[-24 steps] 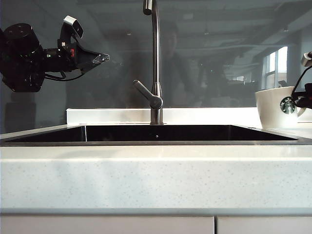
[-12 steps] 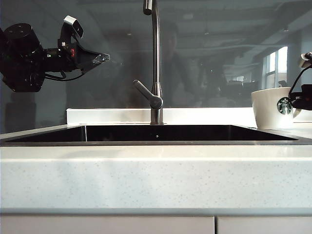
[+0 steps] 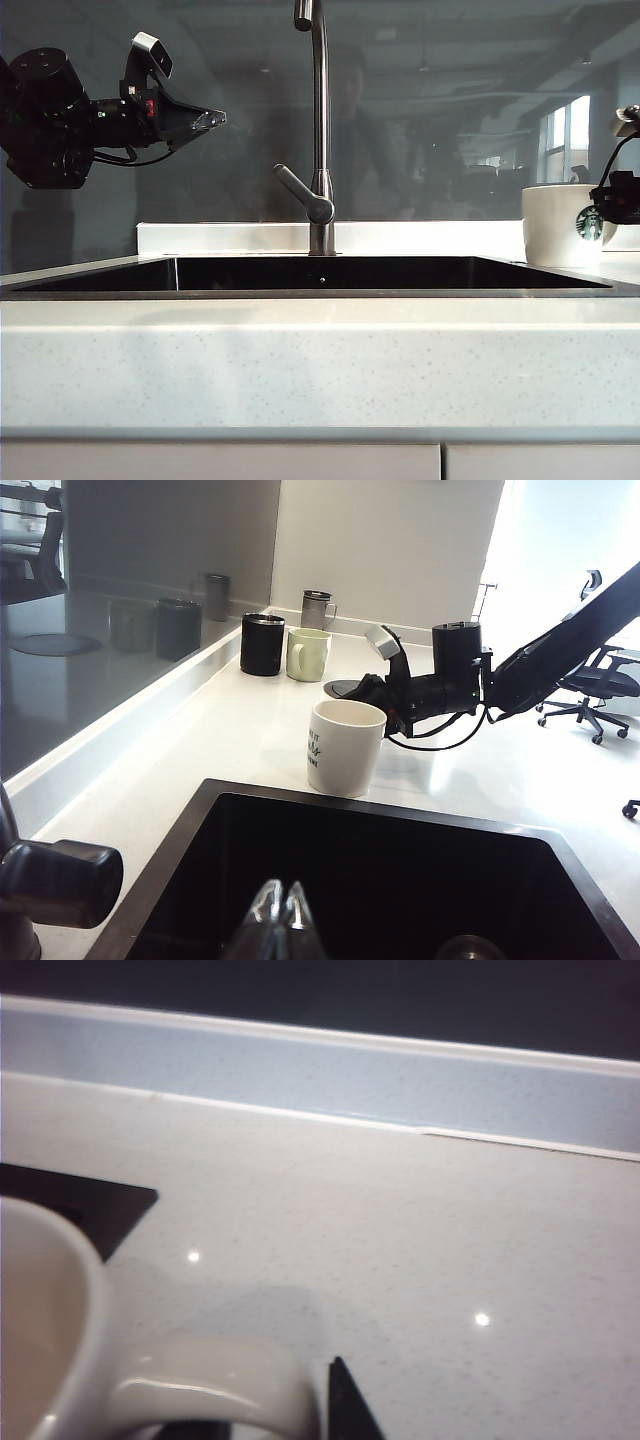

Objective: Pick up the mug next to the sink, go to the faucet to get some water, pour the water into the sink, and finally put the mug back to its place.

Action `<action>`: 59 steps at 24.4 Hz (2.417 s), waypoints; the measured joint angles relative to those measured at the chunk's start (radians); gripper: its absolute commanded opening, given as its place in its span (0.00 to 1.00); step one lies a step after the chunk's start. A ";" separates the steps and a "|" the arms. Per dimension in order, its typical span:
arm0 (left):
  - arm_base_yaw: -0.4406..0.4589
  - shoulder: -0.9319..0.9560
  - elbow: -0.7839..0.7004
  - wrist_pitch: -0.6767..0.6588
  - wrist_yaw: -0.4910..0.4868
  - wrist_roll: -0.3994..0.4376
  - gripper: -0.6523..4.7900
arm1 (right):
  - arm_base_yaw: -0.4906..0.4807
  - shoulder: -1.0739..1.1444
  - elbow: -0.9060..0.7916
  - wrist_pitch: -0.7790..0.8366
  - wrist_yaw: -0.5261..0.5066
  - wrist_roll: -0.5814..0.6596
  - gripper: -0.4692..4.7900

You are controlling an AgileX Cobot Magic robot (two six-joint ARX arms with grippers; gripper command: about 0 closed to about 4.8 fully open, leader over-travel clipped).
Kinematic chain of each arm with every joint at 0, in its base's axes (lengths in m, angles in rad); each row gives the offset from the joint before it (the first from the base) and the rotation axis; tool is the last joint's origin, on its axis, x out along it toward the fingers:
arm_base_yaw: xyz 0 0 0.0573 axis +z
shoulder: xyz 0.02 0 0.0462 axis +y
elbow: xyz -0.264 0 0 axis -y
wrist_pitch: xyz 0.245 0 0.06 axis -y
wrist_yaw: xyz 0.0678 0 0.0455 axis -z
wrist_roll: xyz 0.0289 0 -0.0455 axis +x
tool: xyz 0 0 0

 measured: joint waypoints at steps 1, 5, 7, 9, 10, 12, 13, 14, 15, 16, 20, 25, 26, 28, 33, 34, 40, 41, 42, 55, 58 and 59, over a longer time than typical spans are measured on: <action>0.000 0.000 0.000 0.000 0.000 0.000 0.11 | -0.002 0.000 0.000 0.001 0.005 0.000 0.40; -0.001 0.000 0.000 0.000 0.000 0.000 0.11 | -0.013 -0.001 0.001 -0.023 0.012 0.000 0.49; -0.002 0.000 0.000 0.000 0.000 0.000 0.11 | -0.018 0.000 0.000 -0.042 0.010 0.000 0.49; -0.002 0.000 0.000 0.000 0.000 0.000 0.11 | -0.023 0.000 0.000 -0.049 0.006 0.000 0.49; -0.002 0.000 0.000 0.000 0.000 0.000 0.11 | -0.024 0.000 0.000 -0.053 -0.002 0.000 0.49; -0.002 0.000 0.000 0.000 0.000 0.000 0.11 | -0.023 -0.001 0.000 -0.059 -0.009 0.000 0.49; -0.002 0.000 0.000 0.000 0.000 0.000 0.11 | -0.023 -0.001 0.000 -0.061 -0.011 0.000 0.49; -0.002 0.000 0.000 0.000 0.000 0.000 0.11 | -0.023 -0.001 0.001 -0.069 -0.011 0.000 0.49; -0.002 0.000 0.000 0.000 0.000 0.000 0.11 | -0.024 -0.001 0.000 -0.076 -0.011 0.000 0.49; -0.002 0.000 0.000 0.000 0.000 0.000 0.11 | -0.024 -0.002 0.000 -0.084 -0.011 0.000 0.49; -0.002 0.000 0.000 0.000 0.000 0.000 0.11 | -0.027 -0.037 -0.056 -0.057 -0.014 0.000 0.49; -0.002 0.000 0.000 0.000 0.001 0.000 0.11 | -0.063 -0.119 -0.139 -0.002 -0.018 0.000 0.49; -0.002 0.000 0.000 0.000 0.001 -0.002 0.11 | -0.075 -0.145 -0.163 -0.001 -0.030 0.001 0.49; -0.002 0.000 0.000 0.000 0.002 -0.003 0.11 | -0.084 -0.190 -0.199 -0.003 -0.033 0.010 0.49; -0.002 -0.001 0.000 0.000 0.003 -0.005 0.11 | -0.085 -0.340 -0.297 -0.004 -0.032 0.050 0.24; -0.002 -0.002 0.000 0.000 0.003 -0.010 0.11 | -0.085 -0.376 -0.317 -0.003 -0.032 0.069 0.09; 0.021 -0.071 0.000 0.000 -0.002 -0.067 0.11 | -0.079 -0.570 -0.390 -0.024 -0.033 0.157 0.08; 0.020 -0.087 0.000 0.000 -0.006 -0.068 0.11 | -0.079 -0.589 -0.391 -0.036 -0.033 0.171 0.08; 0.018 -0.107 0.000 0.000 -0.017 -0.069 0.11 | -0.079 -0.613 -0.391 -0.059 -0.033 0.187 0.08; 0.037 -0.628 -0.381 0.002 -0.156 -0.017 0.12 | -0.053 -0.948 -0.391 -0.244 -0.033 0.285 0.08; 0.054 -0.791 -0.561 0.003 -0.203 0.019 0.12 | -0.045 -0.965 -0.391 -0.294 -0.035 0.285 0.08; 0.067 -0.859 -0.632 0.003 -0.217 0.028 0.12 | -0.028 -0.964 -0.391 -0.324 -0.032 0.285 0.08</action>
